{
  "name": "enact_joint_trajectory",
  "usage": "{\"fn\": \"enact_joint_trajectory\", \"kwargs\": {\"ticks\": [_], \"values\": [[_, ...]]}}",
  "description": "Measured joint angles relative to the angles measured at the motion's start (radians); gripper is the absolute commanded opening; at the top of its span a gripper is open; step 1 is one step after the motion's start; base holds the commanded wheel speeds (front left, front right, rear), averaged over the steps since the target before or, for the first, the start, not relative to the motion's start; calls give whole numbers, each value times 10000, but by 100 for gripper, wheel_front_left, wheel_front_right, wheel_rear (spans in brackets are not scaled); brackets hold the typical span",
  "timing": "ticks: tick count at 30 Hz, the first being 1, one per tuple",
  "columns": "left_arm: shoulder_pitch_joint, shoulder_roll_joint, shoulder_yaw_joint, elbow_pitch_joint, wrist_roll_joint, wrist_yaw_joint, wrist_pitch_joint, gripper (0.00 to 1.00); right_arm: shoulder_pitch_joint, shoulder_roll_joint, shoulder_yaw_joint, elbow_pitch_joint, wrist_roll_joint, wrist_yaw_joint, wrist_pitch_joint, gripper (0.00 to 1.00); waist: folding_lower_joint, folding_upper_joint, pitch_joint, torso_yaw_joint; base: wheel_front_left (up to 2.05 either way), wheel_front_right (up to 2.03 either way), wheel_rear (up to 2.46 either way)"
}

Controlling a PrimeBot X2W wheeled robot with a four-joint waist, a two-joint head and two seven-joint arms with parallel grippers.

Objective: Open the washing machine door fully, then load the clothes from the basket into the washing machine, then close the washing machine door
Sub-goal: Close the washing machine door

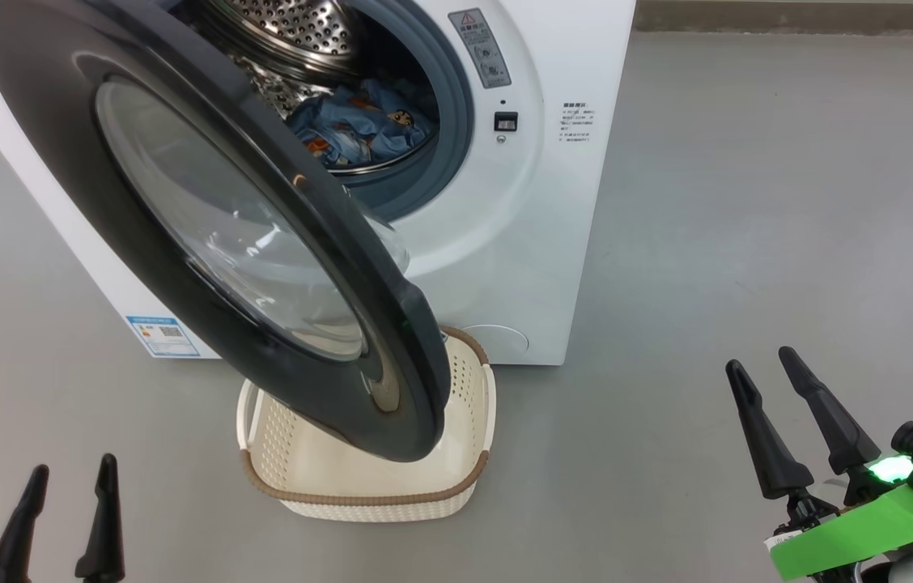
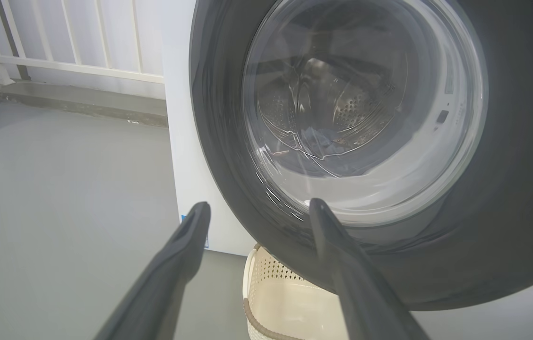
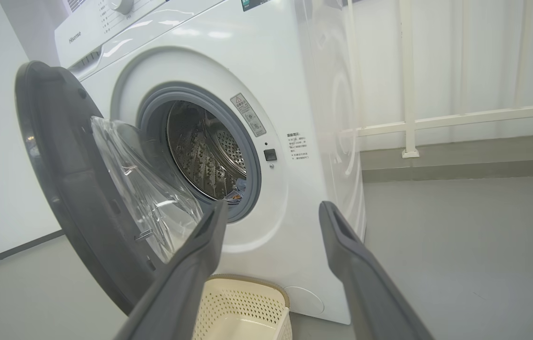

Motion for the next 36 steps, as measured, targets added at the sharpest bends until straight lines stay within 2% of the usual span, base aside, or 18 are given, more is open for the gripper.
{"fn": "enact_joint_trajectory", "kwargs": {"ticks": [18,36], "values": [[695,-949,376,-270,1089,0,0,100,2,2,109,21,4,0,0,100,0,0,-234,48,0,0,0],[867,-1329,700,-343,1546,0,0,100,2,2,136,27,6,0,0,100,0,0,-215,89,0,0,0]]}}
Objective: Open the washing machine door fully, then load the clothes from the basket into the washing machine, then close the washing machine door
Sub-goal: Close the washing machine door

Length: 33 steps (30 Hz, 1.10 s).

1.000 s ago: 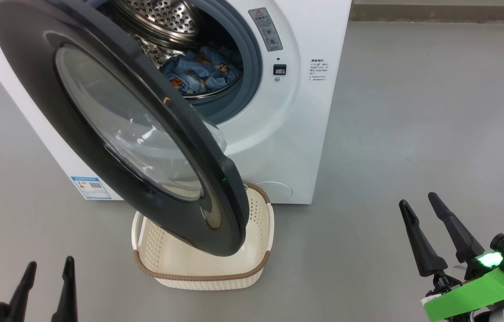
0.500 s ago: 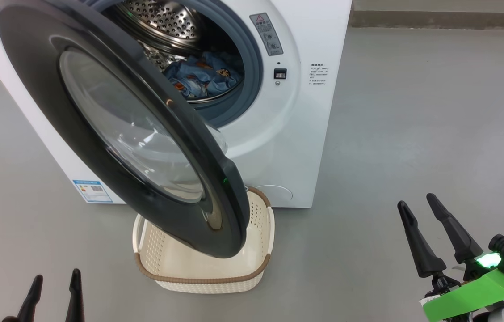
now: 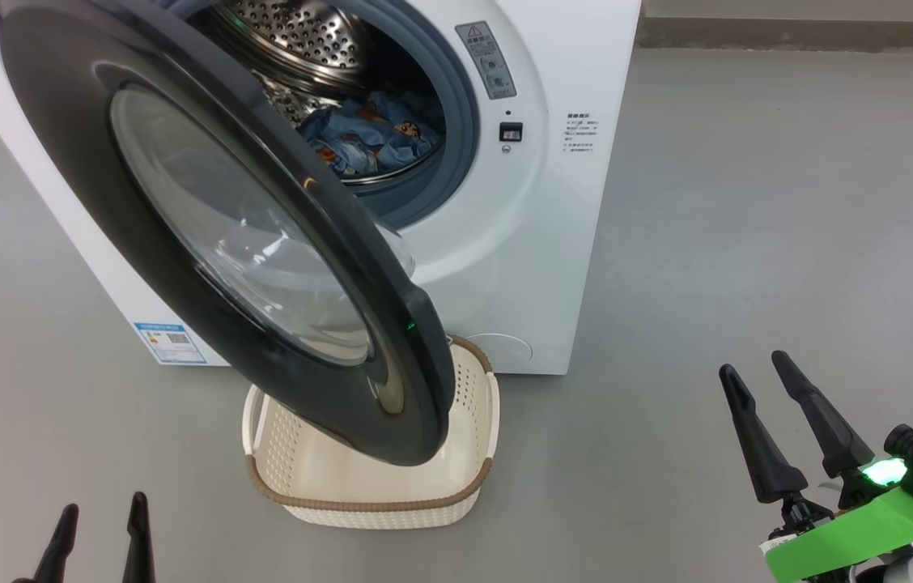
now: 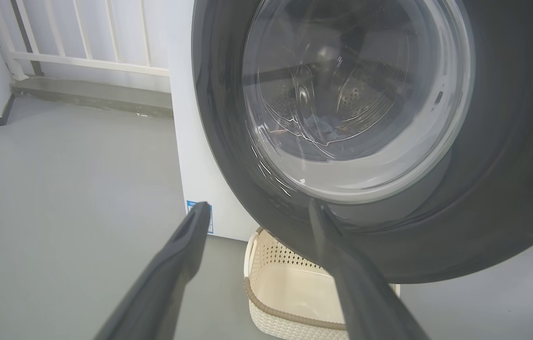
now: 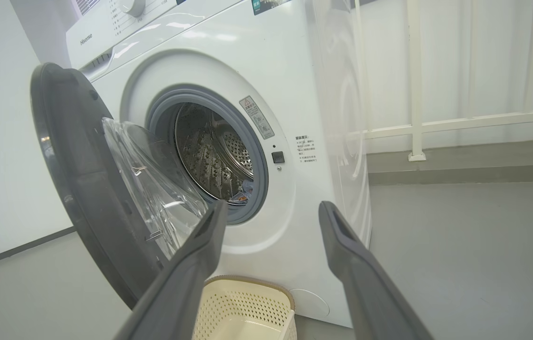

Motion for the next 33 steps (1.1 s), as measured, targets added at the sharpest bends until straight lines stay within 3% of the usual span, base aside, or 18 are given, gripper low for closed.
{"fn": "enact_joint_trajectory", "kwargs": {"ticks": [14,15,16,17,18,33], "values": [[0,-148,63,-13,46,0,0,100,-2,6,150,2,0,0,0,100,1,0,15,84,0,0,0],[0,-153,75,-13,79,0,0,100,-4,4,251,8,0,0,0,84,1,0,8,94,0,0,0],[-1,-169,82,-17,79,0,0,100,-4,6,374,10,0,0,0,42,1,0,4,108,0,0,0],[0,-180,86,-19,79,0,0,100,-7,8,481,10,0,0,0,18,1,0,4,121,0,0,0],[-1,-194,92,-21,79,0,0,100,-12,6,606,15,0,0,0,0,1,0,5,137,0,0,0],[-32,-552,297,-138,134,0,0,100,-1118,374,3141,441,29,0,0,0,1,0,183,733,0,0,0]]}}
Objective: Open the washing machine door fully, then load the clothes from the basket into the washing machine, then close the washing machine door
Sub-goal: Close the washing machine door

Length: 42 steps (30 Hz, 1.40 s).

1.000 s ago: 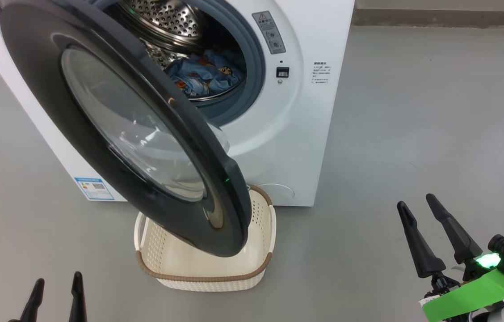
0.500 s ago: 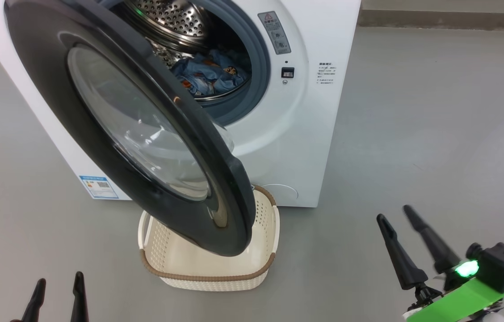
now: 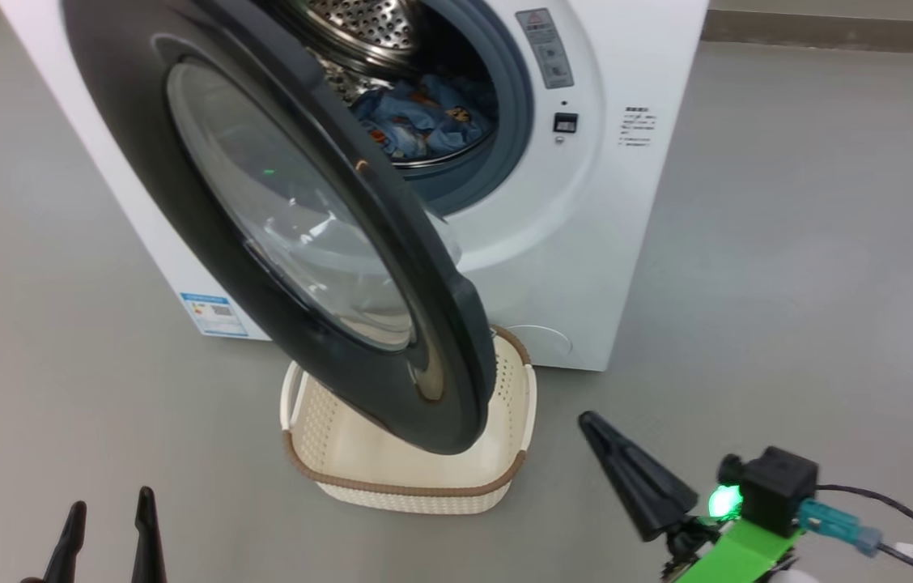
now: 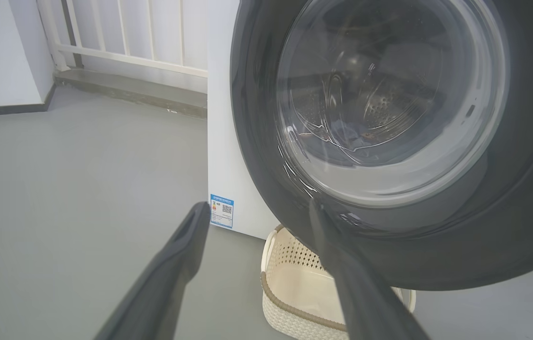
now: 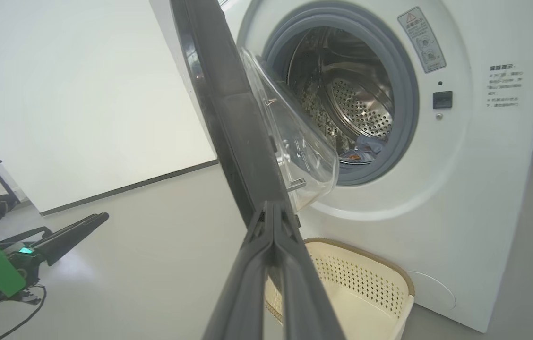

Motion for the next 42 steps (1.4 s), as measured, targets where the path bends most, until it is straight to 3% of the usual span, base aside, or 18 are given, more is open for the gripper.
{"fn": "enact_joint_trajectory", "kwargs": {"ticks": [6,21,42], "values": [[-2,-115,54,-19,46,0,0,100,-431,167,821,213,82,0,0,0,0,0,28,351,0,0,0],[-35,-355,69,-102,132,0,0,100,-1356,334,1626,802,435,0,0,0,0,0,151,1035,0,0,0],[-258,-623,136,-297,209,0,0,100,-2373,796,1601,1659,546,0,0,0,0,0,527,1783,0,0,0]]}}
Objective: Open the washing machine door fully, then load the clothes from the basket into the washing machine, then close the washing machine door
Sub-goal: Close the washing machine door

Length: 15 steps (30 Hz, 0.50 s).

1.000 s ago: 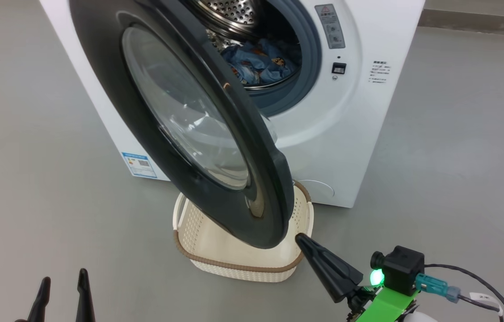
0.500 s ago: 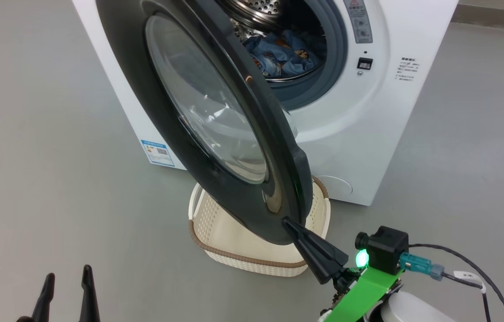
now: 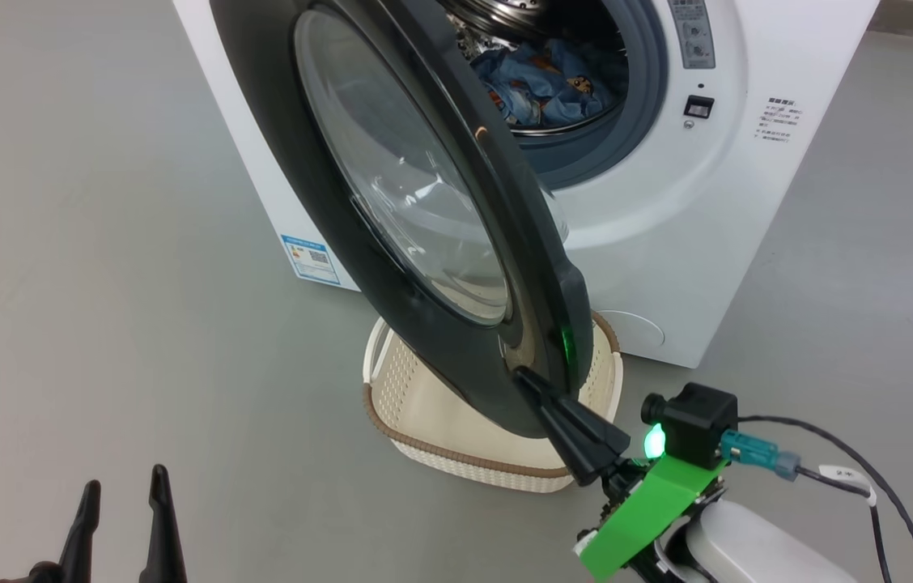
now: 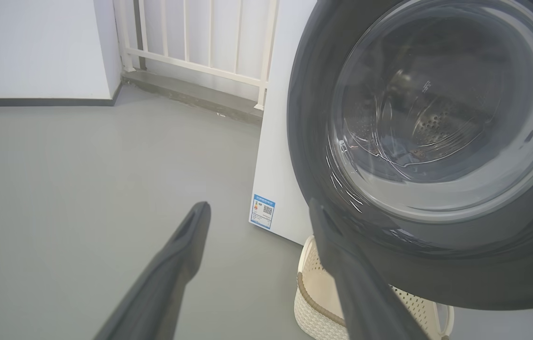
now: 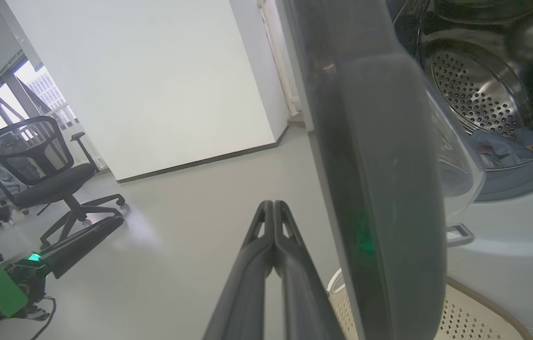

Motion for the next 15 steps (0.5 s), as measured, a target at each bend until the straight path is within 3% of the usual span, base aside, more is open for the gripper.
{"fn": "enact_joint_trajectory", "kwargs": {"ticks": [15], "values": [[-41,-77,107,-63,12,0,0,100,-256,0,-184,96,0,0,0,0,0,0,218,116,0,0,0]]}}
